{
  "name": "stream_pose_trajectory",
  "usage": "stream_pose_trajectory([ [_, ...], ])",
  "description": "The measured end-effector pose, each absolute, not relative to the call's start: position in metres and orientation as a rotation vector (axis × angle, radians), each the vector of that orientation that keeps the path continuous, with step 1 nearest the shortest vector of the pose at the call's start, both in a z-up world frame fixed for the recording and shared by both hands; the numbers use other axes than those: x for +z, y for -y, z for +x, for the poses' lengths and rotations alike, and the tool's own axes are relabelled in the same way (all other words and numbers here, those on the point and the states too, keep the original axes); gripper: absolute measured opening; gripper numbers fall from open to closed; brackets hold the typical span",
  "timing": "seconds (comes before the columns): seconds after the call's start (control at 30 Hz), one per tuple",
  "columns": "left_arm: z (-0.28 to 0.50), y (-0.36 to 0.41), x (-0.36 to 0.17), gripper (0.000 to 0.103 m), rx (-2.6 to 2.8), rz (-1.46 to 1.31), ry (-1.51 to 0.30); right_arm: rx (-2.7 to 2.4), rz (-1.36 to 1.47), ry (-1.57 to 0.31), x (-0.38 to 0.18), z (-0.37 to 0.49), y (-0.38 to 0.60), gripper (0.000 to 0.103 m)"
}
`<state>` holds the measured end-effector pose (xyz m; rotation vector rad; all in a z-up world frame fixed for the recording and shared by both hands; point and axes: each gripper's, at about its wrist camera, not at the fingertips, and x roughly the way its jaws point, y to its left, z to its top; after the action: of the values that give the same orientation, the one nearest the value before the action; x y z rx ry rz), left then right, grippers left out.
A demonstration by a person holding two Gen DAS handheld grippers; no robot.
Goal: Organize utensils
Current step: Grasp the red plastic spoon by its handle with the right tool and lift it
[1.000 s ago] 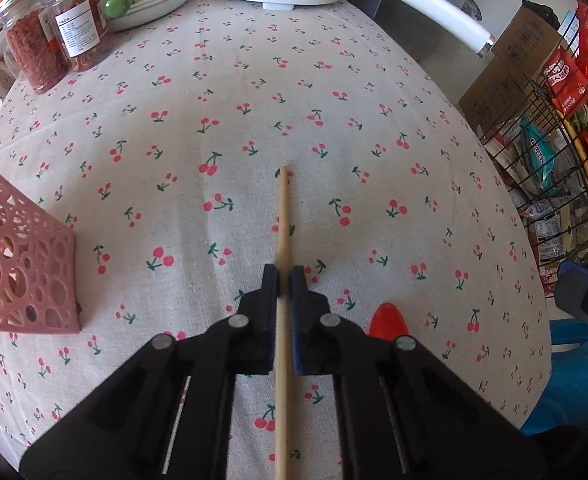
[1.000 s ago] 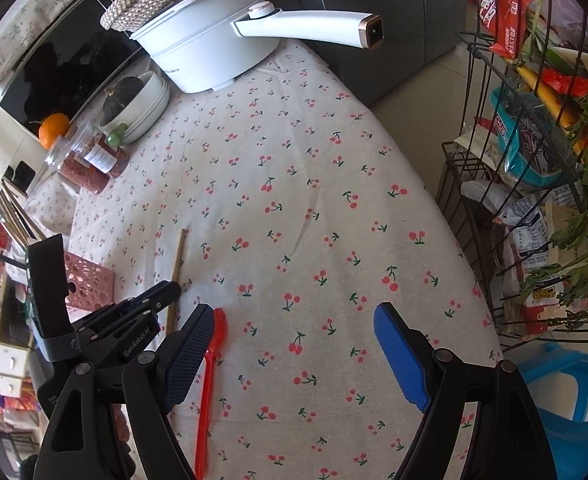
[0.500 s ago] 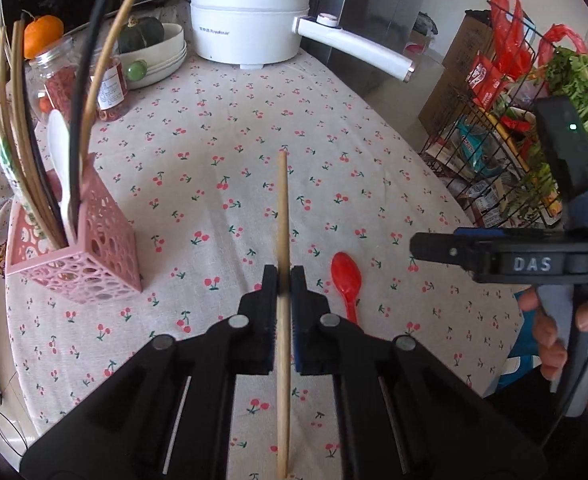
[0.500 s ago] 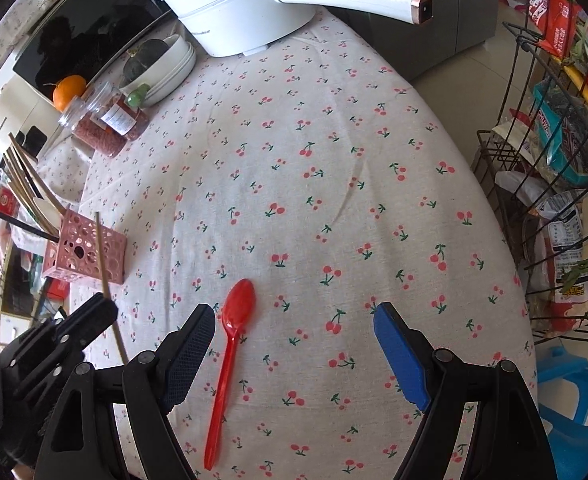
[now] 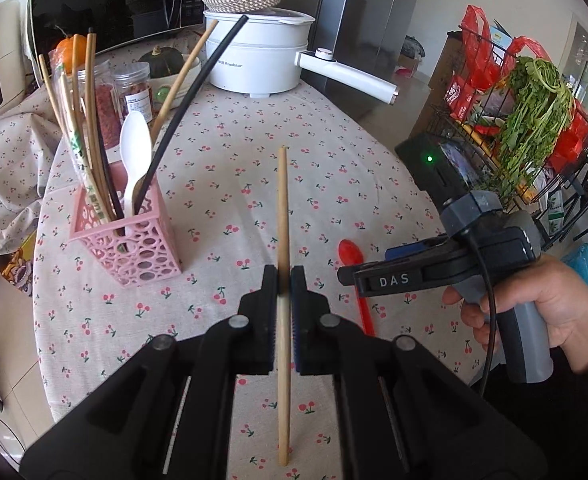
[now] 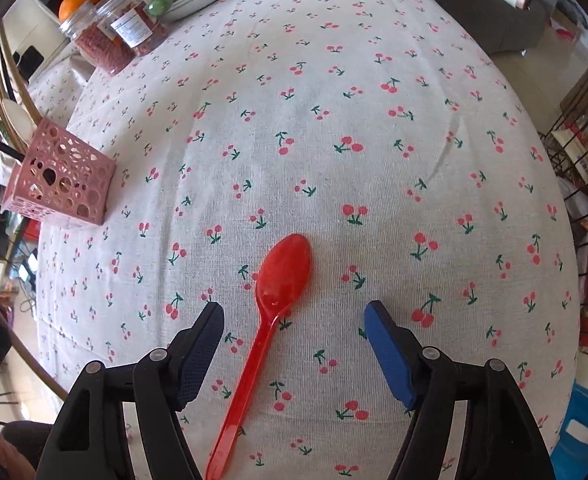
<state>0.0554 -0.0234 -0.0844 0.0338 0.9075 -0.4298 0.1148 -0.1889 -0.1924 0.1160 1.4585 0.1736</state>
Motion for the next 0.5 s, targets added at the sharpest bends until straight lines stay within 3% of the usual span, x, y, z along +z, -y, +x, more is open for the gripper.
stream_pose_trajectory([
  [0.17, 0.049, 0.016, -0.084, 0.007, -0.421, 0.025, -0.906, 0.148, -0.065, -1.427, -0.193, 0.113, 0.17, 0.048],
  [0.27, 0.046, 0.012, -0.082, 0.007, -0.421, 0.017, -0.901, 0.174, -0.099, -1.41, -0.191, 0.111, 0.164, 0.026],
  [0.5, 0.042, 0.014, -0.077, 0.007, -0.432, 0.026, -0.882, 0.204, -0.06, -1.389, -0.187, 0.109, 0.162, 0.014],
])
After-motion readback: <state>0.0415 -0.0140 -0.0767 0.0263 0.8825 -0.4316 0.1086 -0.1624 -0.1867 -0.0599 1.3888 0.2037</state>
